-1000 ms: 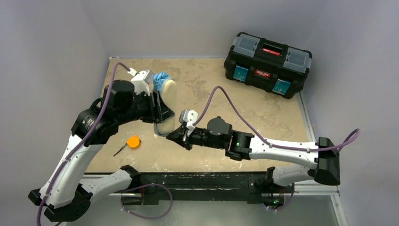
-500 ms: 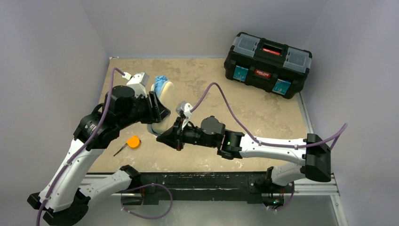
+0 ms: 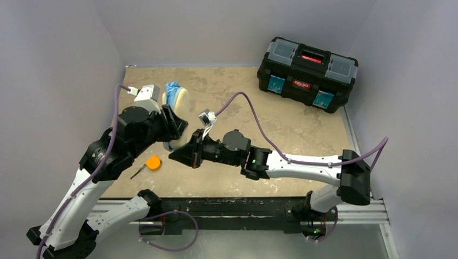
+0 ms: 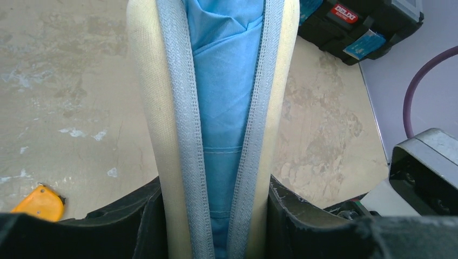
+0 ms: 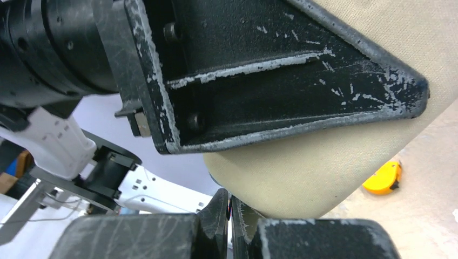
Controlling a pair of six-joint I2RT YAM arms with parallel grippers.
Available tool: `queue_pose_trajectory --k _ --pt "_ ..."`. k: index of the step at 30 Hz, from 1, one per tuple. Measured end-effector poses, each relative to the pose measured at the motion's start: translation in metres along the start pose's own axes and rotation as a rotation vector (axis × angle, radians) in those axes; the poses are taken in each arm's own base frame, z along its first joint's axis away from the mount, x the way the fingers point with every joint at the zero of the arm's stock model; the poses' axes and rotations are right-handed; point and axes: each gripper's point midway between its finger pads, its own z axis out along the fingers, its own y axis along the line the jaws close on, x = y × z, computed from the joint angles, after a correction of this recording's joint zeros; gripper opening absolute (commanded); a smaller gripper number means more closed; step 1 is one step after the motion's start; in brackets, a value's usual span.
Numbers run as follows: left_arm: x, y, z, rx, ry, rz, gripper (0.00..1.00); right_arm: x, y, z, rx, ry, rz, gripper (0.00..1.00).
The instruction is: Put away the umbrella
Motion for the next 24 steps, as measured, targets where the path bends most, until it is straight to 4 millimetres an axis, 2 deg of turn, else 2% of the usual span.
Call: queue_pose_trajectory --k 4,5,6,14,24 --pt "-0.005 0.008 -0.002 -0.042 -0.051 -0.005 0.0 -0.004 0.003 0.011 -0.011 -0.019 0.057 0.0" --pt "-0.007 0.011 -0.003 -0.058 -0.066 -0.01 0.0 -0.005 0.004 0.019 -0.026 -0.036 0.096 0.0" --pt "-0.01 0.018 -0.005 -0.091 -0.097 -0.017 0.0 -0.005 0.004 0.019 -0.026 -0.036 0.096 0.0" --pt "-0.024 0.029 -0.006 -0.174 -0.19 -0.053 0.0 -0.018 0.01 0.031 -0.083 -0.122 0.178 0.0" --pt "-0.029 0.05 -0.004 -0.29 -0.267 -0.057 0.0 -0.019 0.006 0.046 -0.089 -0.128 0.18 0.0"
